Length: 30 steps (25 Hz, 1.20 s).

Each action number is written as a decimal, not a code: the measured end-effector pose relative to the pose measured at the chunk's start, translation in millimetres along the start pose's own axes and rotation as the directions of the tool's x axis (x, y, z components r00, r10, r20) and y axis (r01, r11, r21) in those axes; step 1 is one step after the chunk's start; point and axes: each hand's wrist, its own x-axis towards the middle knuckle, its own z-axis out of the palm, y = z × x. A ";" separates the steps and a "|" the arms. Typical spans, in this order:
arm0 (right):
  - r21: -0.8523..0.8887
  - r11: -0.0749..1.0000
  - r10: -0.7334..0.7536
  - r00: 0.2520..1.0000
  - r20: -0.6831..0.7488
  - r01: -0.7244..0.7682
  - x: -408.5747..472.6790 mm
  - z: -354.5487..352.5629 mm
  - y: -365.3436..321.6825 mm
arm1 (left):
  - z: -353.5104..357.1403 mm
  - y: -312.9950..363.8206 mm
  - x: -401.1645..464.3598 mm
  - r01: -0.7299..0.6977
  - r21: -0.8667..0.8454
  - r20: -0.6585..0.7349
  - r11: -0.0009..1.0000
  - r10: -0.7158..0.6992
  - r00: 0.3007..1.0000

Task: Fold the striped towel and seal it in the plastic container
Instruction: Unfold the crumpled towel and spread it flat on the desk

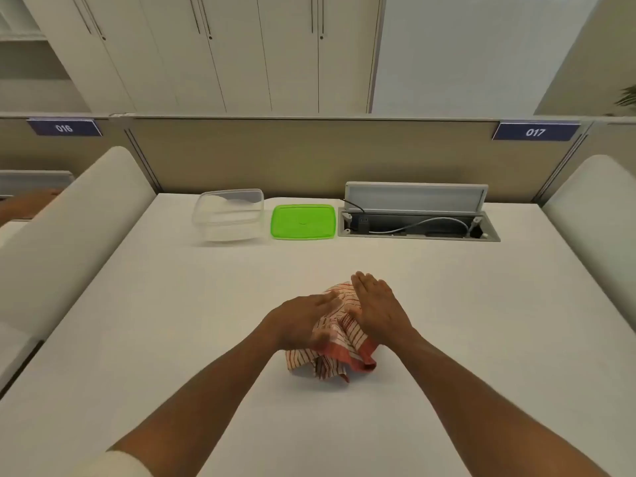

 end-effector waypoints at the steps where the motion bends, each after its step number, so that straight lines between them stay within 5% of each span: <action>1: -0.012 1.000 -0.007 1.000 -0.003 0.007 -2.4 1.0 -0.1 | 3.3 -0.2 -4.1 -0.081 0.089 0.001 0.993 0.082 0.997; 3: -0.029 1.000 0.005 1.000 0.016 -0.005 -6.8 1.8 1.7 | 9.5 -1.6 -10.5 -0.166 0.228 0.019 0.959 0.166 0.986; 8: -0.021 1.000 0.004 1.000 0.028 -0.003 -13.2 3.2 7.0 | 16.4 -2.8 -18.3 -0.165 0.276 -0.026 0.947 0.179 0.983; 14: 0.068 0.997 -0.022 1.000 -0.015 0.023 -17.6 4.8 9.0 | 9.9 8.0 -15.1 0.001 -0.022 -0.324 1.000 -0.008 0.946; 19: 0.170 0.971 -0.126 0.967 -0.220 0.165 -20.9 -4.9 -1.5 | -11.6 21.4 1.1 0.050 -0.276 -0.440 0.960 -0.173 0.881; 30: 0.268 0.962 0.032 0.945 -0.327 0.060 -23.1 -17.2 -9.6 | -98.7 30.8 27.3 -0.071 -0.312 -0.654 0.947 -0.160 0.739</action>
